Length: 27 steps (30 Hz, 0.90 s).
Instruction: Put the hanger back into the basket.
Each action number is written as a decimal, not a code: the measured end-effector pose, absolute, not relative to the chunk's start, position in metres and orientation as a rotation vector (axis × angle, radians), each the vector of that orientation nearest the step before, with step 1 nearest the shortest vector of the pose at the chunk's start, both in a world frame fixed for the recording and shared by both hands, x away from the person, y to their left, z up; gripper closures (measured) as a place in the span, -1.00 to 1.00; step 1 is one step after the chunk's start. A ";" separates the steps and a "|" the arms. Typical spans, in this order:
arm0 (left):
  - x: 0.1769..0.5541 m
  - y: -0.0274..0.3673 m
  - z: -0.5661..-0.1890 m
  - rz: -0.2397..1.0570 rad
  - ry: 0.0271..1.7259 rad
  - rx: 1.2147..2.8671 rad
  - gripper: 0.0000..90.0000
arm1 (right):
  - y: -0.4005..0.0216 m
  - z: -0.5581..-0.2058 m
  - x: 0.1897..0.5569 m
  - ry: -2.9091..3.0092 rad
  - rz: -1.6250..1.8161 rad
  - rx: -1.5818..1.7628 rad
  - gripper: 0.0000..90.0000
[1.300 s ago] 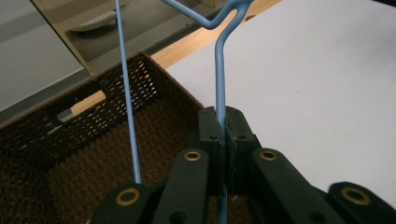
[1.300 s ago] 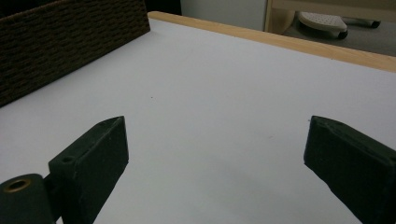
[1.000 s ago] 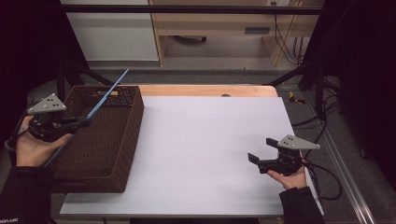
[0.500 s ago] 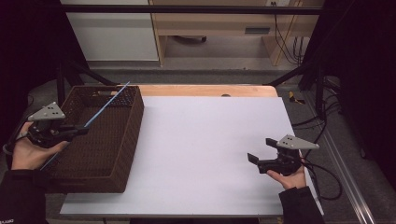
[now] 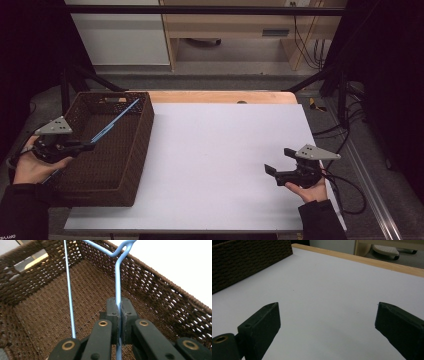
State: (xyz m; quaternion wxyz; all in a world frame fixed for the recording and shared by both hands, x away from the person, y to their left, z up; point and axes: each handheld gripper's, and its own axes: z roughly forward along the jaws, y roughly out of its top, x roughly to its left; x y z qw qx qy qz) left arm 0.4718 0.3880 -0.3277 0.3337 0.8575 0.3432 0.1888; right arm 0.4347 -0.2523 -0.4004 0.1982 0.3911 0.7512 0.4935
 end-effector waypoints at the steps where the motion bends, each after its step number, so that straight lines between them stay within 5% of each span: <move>1: 0.473 0.387 -0.330 0.496 0.892 2.255 0.94 | -0.252 -0.401 0.435 2.103 1.380 1.093 -0.86; 22: 0.500 0.380 -0.378 0.452 1.051 2.344 0.93 | -0.252 -0.401 0.435 2.106 1.374 1.090 -0.86; 27: 0.502 0.380 -0.383 0.477 1.121 2.396 0.71 | -0.252 -0.401 0.435 2.106 1.374 1.091 -0.86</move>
